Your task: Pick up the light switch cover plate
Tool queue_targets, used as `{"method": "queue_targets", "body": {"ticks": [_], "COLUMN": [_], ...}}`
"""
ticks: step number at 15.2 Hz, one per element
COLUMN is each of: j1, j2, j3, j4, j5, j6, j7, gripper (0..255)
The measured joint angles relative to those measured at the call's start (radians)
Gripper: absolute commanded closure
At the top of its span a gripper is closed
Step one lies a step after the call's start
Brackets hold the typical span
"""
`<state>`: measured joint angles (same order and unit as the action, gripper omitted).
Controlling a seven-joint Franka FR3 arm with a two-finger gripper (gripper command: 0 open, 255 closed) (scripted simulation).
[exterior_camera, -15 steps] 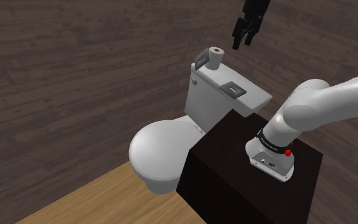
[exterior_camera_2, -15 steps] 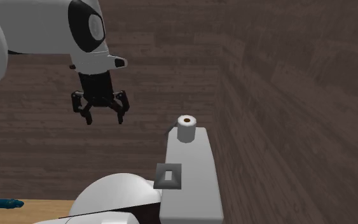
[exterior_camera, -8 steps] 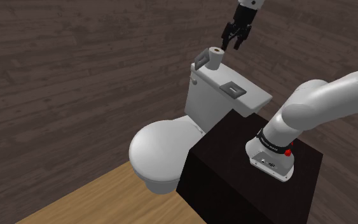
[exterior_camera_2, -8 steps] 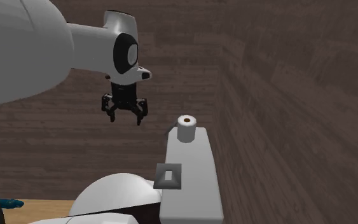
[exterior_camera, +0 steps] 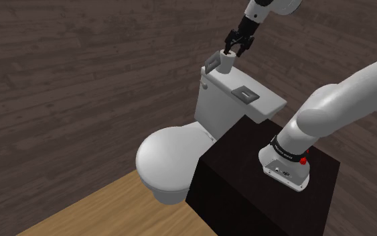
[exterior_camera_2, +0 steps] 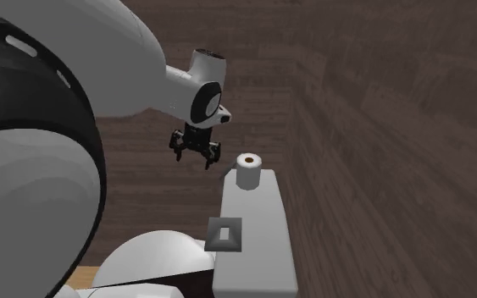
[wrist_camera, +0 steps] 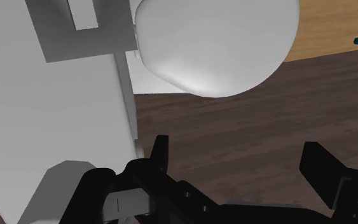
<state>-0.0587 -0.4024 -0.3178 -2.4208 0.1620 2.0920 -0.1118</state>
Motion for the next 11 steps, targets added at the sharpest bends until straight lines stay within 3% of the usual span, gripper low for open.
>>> {"method": "queue_targets", "body": {"ticks": [6,11], "j1": [0.027,0.032], "j2": [0.200,0.407], "j3": [-0.114,-0.182], "j4": [0.058,0.167], "j5": [0.202,0.457], "j6": [0.154,0.201], "j7": [-0.141,-0.309], "gripper": [0,0]}}
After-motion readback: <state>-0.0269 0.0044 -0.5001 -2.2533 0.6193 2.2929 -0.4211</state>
